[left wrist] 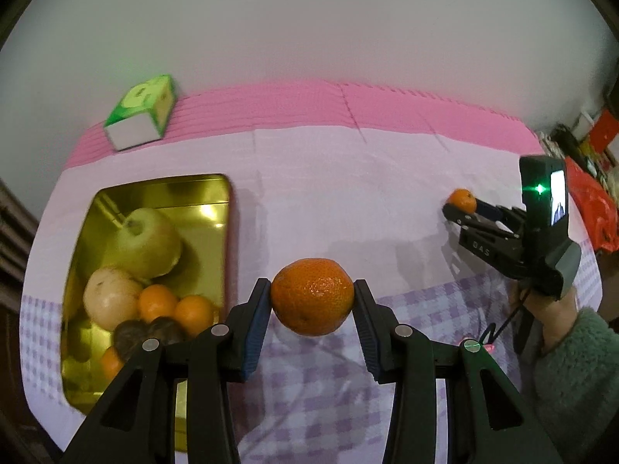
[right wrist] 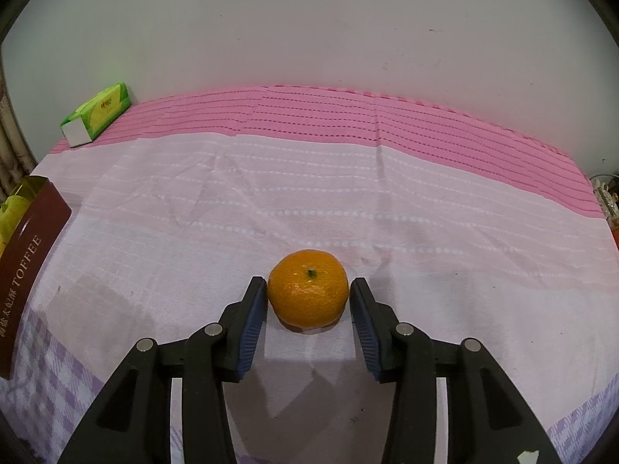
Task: Organize fruits
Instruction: 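Carry the orange in the left gripper into the tin and open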
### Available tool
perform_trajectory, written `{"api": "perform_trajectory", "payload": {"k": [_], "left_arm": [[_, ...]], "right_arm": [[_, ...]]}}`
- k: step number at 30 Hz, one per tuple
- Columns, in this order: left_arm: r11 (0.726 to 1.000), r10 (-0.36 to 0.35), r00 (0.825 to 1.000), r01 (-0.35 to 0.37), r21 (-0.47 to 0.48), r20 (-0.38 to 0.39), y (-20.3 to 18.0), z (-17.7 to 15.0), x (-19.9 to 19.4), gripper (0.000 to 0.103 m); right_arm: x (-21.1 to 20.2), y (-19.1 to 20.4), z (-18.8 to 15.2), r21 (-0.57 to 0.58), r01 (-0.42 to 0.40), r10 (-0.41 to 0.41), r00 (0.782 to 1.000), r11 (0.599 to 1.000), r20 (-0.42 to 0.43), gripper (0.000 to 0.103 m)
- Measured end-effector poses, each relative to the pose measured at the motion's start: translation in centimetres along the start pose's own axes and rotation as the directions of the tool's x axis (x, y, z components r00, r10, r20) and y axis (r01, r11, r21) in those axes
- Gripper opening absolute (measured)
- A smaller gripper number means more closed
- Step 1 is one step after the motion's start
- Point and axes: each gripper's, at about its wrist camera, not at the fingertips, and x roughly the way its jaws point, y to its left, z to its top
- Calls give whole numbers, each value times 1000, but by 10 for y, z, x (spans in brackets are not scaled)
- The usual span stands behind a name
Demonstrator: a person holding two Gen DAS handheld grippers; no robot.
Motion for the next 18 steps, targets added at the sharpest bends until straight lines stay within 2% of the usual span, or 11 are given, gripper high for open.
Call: {"api": "perform_trajectory", "payload": {"k": [10, 18], "left_arm": [[995, 64, 998, -62, -77, 27, 45, -7, -23, 43], [978, 152, 988, -146, -148, 30, 90, -15, -35, 43]], "right_arm": [[-1, 1, 0, -4, 8, -8, 1000, 1000, 0, 43], [0, 0, 0, -4, 8, -8, 1000, 1000, 0, 44]]}}
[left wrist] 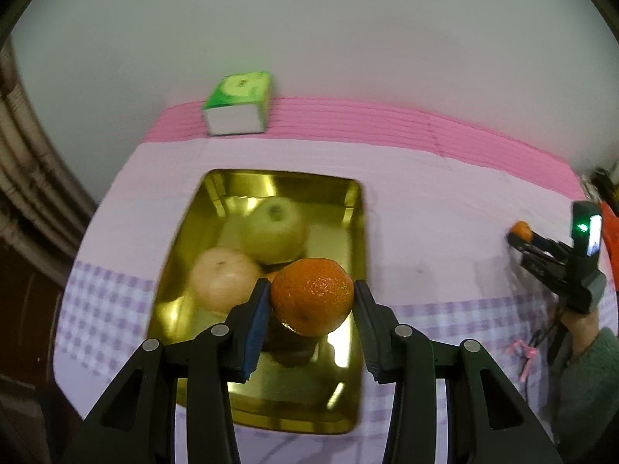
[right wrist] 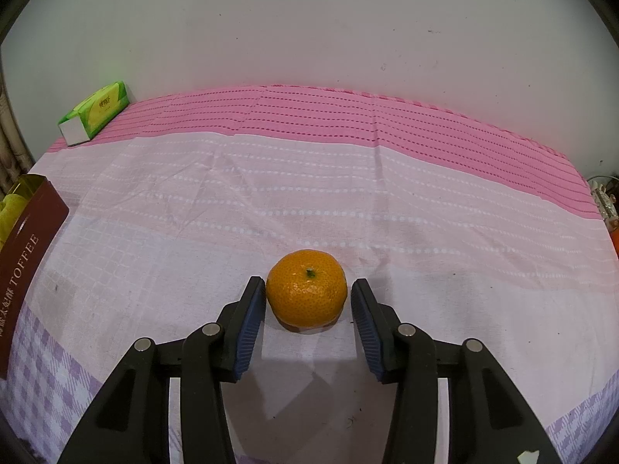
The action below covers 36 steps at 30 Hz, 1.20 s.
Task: Organize fruits
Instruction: 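Carry the orange in the left gripper into the tin and open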
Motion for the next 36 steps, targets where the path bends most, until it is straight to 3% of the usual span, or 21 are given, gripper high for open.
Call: {"api": "perform_trajectory", "payload": {"k": [14, 36], "left_arm": [[991, 109, 992, -114, -74, -62, 53, -21, 14, 43], [994, 84, 988, -92, -59, -129, 46, -40, 37, 43]], "right_arm": [[0, 0, 0, 0, 0, 0, 1000, 1000, 0, 44], [1, 0, 1, -2, 0, 0, 1000, 1000, -1, 45]]}}
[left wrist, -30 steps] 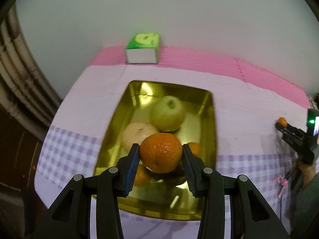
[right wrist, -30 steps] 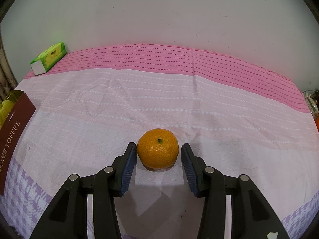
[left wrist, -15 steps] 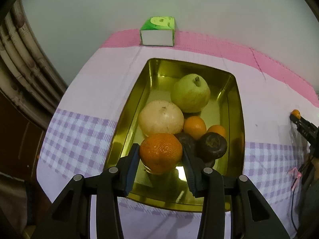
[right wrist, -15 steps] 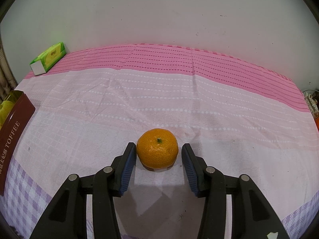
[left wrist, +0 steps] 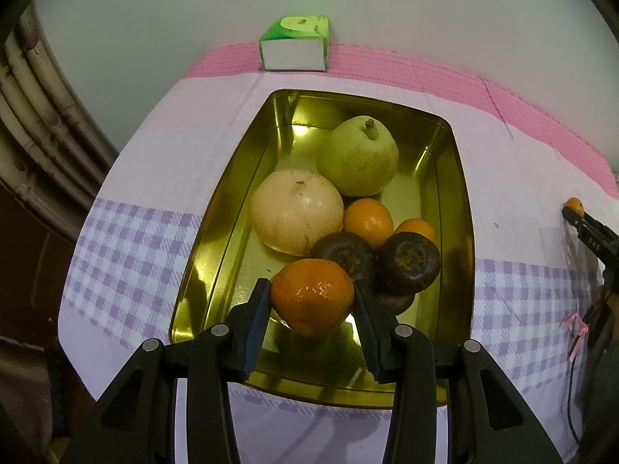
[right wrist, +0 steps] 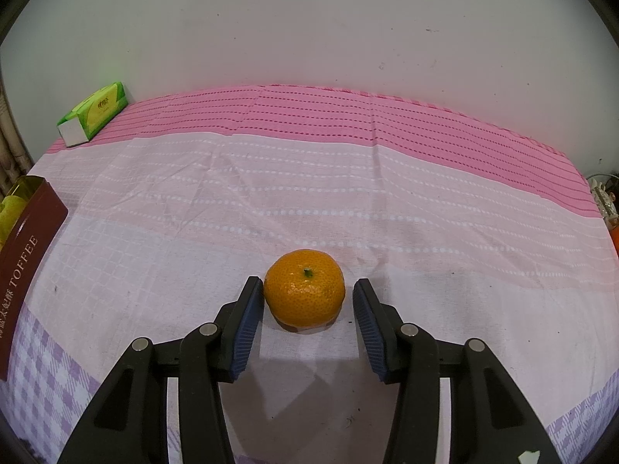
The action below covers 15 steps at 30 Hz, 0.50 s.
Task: Organize fruits
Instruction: 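Carry the orange in the left gripper into the tin and open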
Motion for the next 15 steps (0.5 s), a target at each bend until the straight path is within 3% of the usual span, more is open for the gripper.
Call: {"api": "perform_trajectory", "payload": {"k": [15], "left_arm": [[1000, 7, 1000, -7, 11, -16, -2, -2, 6, 44]], "right_arm": [[0, -2, 0, 1, 2, -2, 1000, 1000, -1, 47]]}}
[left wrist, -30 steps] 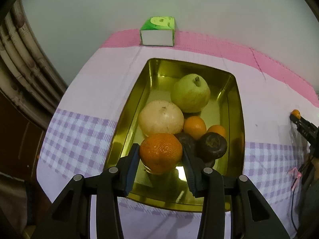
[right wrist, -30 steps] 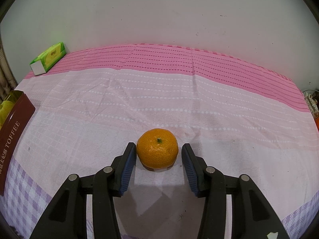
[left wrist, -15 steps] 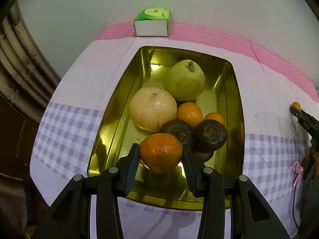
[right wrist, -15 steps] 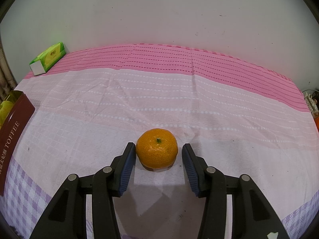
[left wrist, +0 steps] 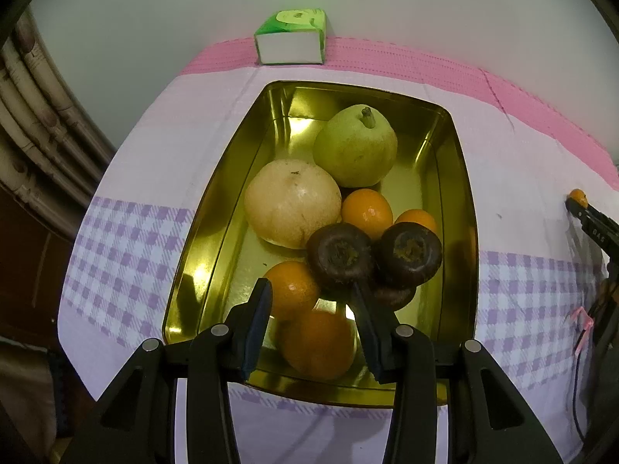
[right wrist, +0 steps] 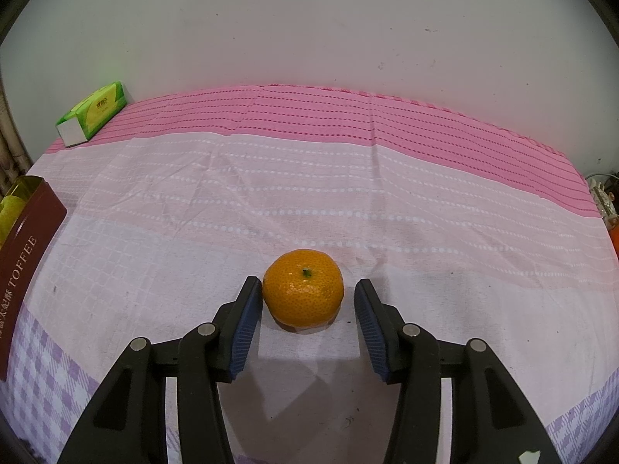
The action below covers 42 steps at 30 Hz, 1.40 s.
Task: Organize fruits
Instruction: 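Carry the orange in the left gripper into the tin and open, then carry the orange in the right gripper into the tin and open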
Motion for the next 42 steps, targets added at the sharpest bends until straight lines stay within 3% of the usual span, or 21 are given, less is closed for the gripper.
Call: {"api": "perform_trajectory", "payload": {"k": [15, 17, 22, 33, 42], "left_arm": [[1000, 9, 998, -8, -20, 69, 10, 4, -21, 69], [1000, 26, 997, -25, -20, 78, 12, 4, -23, 73], [997, 70, 993, -68, -28, 90, 17, 1, -25, 74], [994, 96, 992, -91, -64, 83, 33, -5, -22, 83], [992, 101, 991, -94, -83, 89, 37, -5, -27, 87]], "right_arm": [[0, 0, 0, 1, -2, 2, 1000, 1000, 0, 47], [0, 1, 0, -3, -5, 5, 1000, 1000, 1, 43], [-3, 4, -1, -10, 0, 0, 1000, 1000, 4, 37], [-17, 17, -5, -27, -13, 13, 1000, 1000, 0, 36], [-63, 69, 11, -98, -144, 150, 987, 985, 52, 36]]}}
